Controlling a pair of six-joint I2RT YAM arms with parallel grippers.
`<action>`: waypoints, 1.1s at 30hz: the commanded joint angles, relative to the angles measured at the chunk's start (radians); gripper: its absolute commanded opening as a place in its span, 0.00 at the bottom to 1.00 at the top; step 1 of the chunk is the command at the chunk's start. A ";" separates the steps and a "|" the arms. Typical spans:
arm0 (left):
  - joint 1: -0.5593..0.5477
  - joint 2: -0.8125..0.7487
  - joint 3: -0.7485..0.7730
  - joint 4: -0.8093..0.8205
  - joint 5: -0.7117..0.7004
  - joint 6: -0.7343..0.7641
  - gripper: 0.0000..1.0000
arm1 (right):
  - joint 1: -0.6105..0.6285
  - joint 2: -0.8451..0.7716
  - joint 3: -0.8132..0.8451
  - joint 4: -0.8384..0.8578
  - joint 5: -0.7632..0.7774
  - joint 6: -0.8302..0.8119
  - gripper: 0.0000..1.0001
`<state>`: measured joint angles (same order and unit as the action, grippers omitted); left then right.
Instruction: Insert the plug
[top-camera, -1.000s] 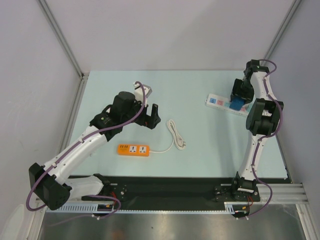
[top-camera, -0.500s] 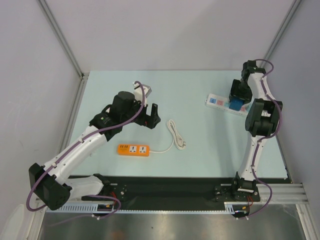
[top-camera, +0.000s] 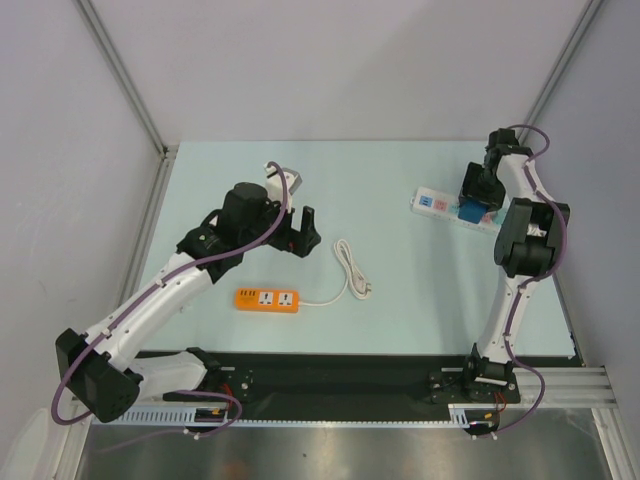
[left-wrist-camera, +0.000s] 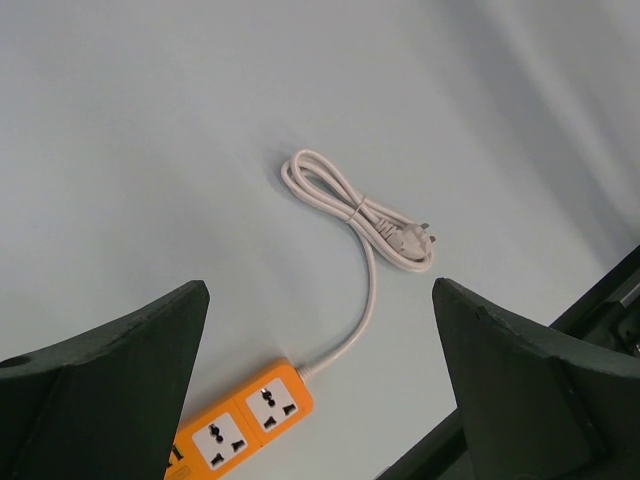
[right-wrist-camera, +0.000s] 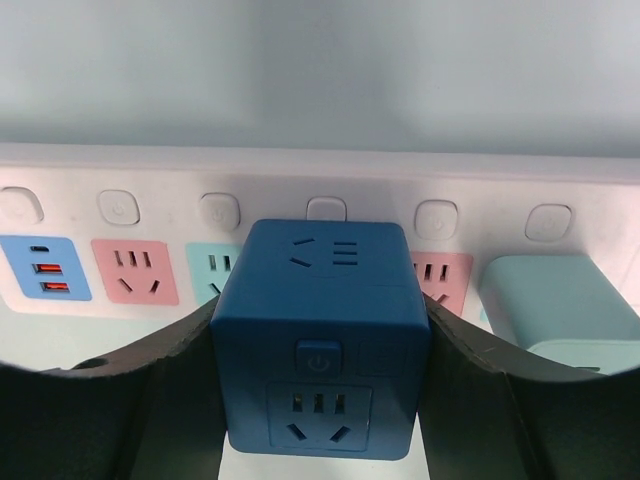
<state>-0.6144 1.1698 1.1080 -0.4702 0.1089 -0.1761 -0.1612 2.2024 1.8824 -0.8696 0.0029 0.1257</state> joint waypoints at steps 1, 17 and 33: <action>0.008 -0.025 -0.005 0.041 0.000 -0.011 0.99 | -0.008 0.103 -0.072 -0.034 -0.037 -0.003 0.00; 0.047 -0.081 -0.030 0.090 -0.044 -0.077 1.00 | 0.081 0.011 0.273 -0.193 0.052 0.069 0.86; 0.353 -0.108 -0.042 -0.085 -0.356 -0.517 0.98 | 0.323 -0.443 -0.059 -0.049 0.052 0.090 1.00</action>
<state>-0.3973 1.1107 1.0828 -0.4973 -0.1646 -0.4969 0.0303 1.8835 1.9491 -1.0225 0.0776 0.1917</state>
